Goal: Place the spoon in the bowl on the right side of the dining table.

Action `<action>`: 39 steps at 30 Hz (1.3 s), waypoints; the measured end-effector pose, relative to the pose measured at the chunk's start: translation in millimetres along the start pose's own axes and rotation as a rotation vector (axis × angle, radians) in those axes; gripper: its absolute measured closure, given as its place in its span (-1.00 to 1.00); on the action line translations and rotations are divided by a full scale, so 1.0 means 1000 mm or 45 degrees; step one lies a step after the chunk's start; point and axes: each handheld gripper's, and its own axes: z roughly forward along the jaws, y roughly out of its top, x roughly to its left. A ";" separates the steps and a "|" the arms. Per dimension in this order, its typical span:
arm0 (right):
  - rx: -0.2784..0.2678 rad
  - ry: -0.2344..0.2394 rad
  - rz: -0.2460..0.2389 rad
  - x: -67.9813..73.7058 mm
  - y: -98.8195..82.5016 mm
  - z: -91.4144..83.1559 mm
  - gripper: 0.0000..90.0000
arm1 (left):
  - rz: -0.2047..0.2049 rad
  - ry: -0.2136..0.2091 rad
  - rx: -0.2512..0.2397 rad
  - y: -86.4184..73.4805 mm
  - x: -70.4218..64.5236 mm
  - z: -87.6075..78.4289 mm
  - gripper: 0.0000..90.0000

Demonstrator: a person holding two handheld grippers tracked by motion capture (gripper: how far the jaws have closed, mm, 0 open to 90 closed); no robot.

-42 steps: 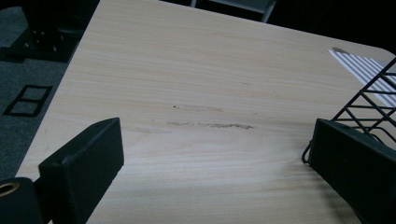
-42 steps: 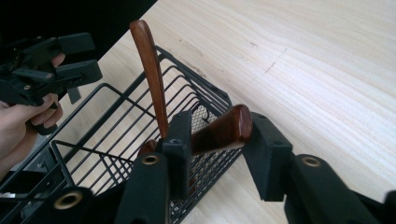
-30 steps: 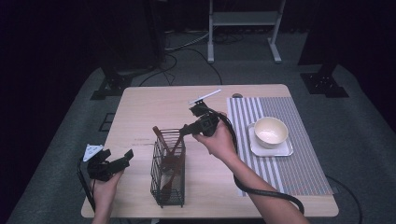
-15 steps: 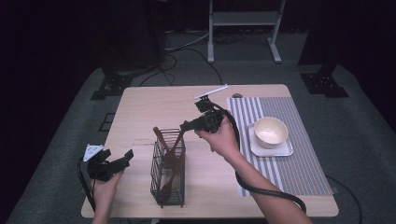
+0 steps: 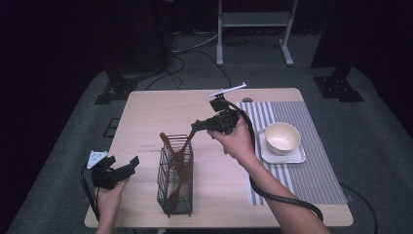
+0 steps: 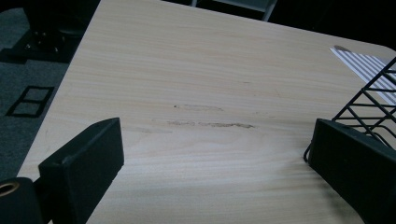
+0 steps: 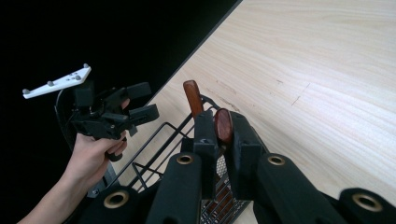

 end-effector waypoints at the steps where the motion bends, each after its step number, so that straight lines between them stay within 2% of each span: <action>1: -0.004 -0.001 -0.001 0.000 0.001 -0.001 0.84 | 0.000 0.000 0.000 0.000 0.000 0.000 -0.94; 22: -0.081 -0.012 0.029 -0.003 0.011 -0.036 0.84 | -0.001 0.003 -0.001 0.000 0.000 0.001 -0.94; 39: -0.136 -0.029 0.063 -0.015 0.009 -0.064 0.84 | 0.003 0.006 0.002 0.000 0.000 0.001 -0.94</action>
